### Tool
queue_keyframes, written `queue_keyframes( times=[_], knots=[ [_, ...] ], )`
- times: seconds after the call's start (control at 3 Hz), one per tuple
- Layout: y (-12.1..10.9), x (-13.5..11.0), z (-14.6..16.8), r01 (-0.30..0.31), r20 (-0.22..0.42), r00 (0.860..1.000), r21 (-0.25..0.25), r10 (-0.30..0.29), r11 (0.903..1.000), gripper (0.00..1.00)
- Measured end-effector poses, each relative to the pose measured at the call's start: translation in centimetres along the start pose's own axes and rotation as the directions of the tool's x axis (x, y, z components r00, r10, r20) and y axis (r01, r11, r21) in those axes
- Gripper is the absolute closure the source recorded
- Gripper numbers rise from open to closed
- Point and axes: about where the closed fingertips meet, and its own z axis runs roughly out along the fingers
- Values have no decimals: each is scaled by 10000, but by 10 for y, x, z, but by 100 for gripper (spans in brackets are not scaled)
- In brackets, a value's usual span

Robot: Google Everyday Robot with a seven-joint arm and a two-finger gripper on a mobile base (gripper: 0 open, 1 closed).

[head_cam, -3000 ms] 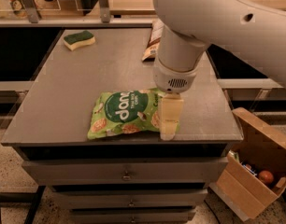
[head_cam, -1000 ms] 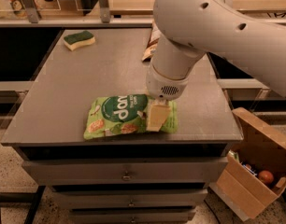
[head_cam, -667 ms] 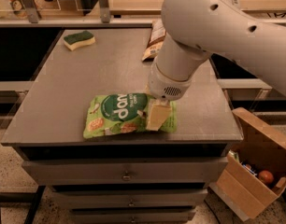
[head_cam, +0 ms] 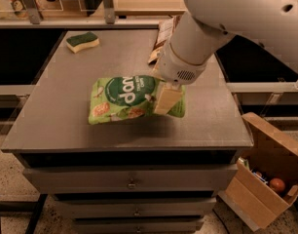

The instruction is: Move green rice chip bag near brown chip bag

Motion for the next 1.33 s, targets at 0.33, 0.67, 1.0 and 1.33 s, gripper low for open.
queue_keyframes(
  times=[0.33,0.67,1.0,1.33],
  knots=[
    [-20,4,-18,9,-746,9972,569,34,9984,100],
    [-52,22,-25,-195,-1418,9893,979,334,9950,100],
    [-88,43,-30,-382,-1676,9840,1362,610,9899,100],
    [-125,68,-34,-462,-1617,9838,1866,771,9813,100]
  ],
)
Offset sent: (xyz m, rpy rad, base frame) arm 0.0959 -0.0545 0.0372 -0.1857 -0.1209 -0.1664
